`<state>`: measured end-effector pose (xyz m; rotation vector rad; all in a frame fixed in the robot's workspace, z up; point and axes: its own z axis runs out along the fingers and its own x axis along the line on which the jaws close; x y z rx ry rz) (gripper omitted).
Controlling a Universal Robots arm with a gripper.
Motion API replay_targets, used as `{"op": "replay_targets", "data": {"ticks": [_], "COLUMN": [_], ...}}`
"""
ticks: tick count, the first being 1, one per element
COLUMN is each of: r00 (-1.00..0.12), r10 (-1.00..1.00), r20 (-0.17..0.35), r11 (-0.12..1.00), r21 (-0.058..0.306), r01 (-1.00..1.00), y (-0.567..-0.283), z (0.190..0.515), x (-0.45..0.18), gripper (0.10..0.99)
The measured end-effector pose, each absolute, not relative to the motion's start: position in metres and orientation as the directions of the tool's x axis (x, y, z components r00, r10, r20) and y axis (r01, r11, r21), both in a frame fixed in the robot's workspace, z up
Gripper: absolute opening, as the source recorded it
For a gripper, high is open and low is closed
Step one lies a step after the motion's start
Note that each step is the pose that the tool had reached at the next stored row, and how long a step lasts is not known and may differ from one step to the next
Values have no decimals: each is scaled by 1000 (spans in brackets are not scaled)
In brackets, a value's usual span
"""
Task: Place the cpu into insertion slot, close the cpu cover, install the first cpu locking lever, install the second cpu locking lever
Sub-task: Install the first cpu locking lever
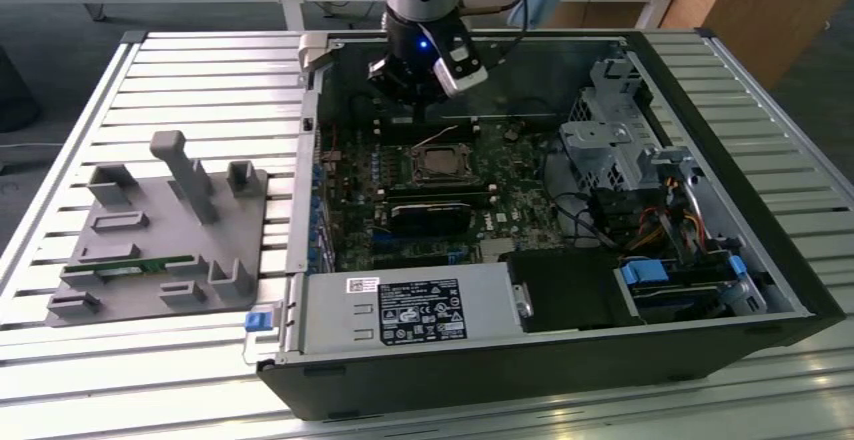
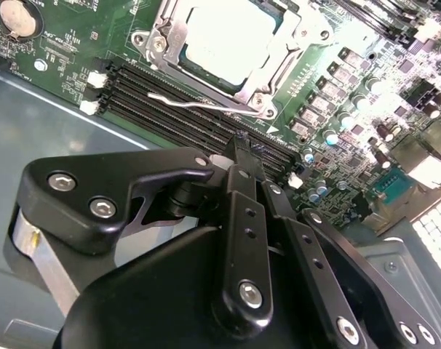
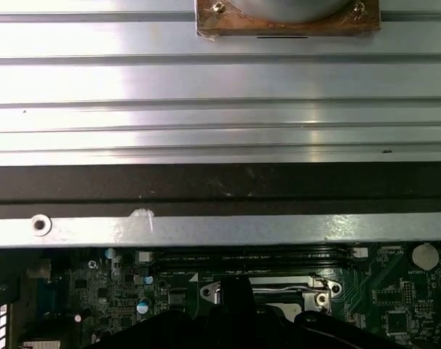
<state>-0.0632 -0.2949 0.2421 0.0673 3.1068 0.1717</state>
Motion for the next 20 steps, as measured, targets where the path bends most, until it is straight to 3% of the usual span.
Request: {"op": "replay_targets", "data": {"ticks": [20], "r00": [-999], "r10": [45], "r20": [-26], "r11": [992], "r21": [120], "r01": [42], "y": [-294], "z": [227], "x": [-44], "gripper": [106]}}
